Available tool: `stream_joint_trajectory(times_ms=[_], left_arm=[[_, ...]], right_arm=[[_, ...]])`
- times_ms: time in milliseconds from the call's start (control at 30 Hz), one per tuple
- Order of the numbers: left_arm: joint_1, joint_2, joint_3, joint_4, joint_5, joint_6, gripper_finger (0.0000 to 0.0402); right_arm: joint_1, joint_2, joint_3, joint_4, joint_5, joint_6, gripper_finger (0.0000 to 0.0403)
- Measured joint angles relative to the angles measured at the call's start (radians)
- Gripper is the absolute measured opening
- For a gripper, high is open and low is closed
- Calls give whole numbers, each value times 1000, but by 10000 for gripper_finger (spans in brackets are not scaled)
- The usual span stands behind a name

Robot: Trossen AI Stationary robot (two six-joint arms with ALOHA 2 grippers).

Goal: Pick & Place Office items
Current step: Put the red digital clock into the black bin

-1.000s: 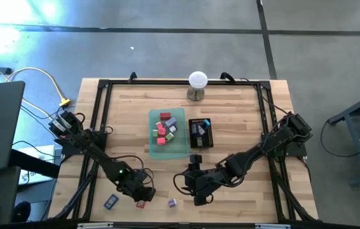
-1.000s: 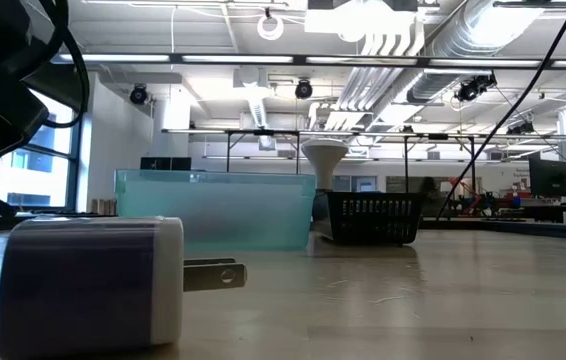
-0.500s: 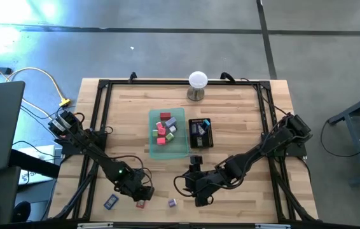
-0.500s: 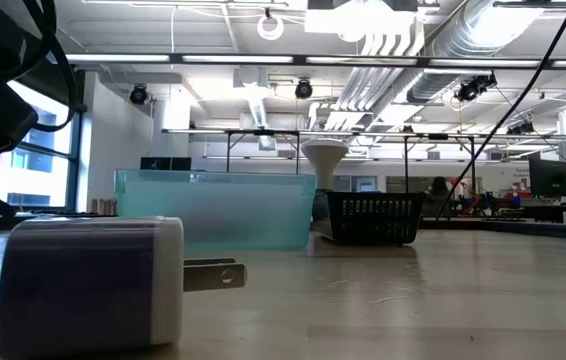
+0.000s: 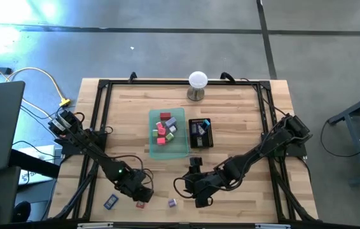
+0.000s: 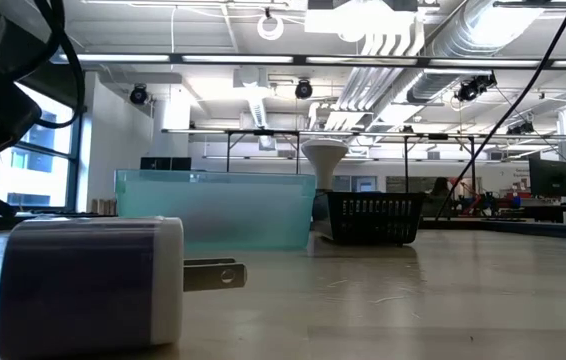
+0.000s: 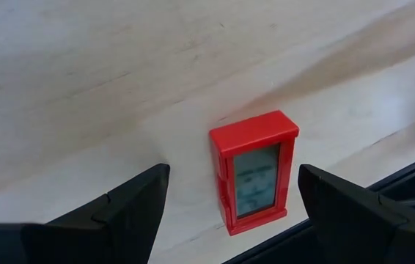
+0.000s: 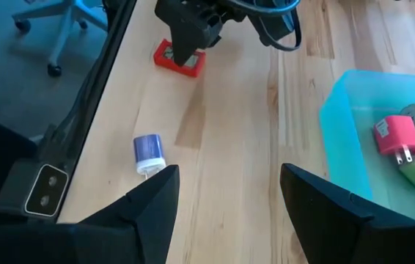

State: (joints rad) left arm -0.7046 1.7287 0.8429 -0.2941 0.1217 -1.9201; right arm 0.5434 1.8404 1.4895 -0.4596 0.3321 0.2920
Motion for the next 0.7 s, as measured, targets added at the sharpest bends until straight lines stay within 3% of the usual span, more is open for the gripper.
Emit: stream_joint_trajectory(times_ms=[133, 300, 433, 533, 700], left_arm=[[-3, 0, -1, 4, 11, -21, 301], [3, -43, -3, 16, -11, 107, 301], [6, -124, -5, -7, -143, 191, 301], [10, -172, 38, -121, -210, 233, 301], [6, -169, 228, -489, -189, 226, 301]], right_arm=[[0, 0, 0, 0, 0, 0, 227], [0, 0, 0, 0, 0, 0, 227], [0, 0, 0, 0, 0, 0, 227], [0, 0, 0, 0, 0, 0, 227], [0, 0, 0, 0, 0, 0, 227]])
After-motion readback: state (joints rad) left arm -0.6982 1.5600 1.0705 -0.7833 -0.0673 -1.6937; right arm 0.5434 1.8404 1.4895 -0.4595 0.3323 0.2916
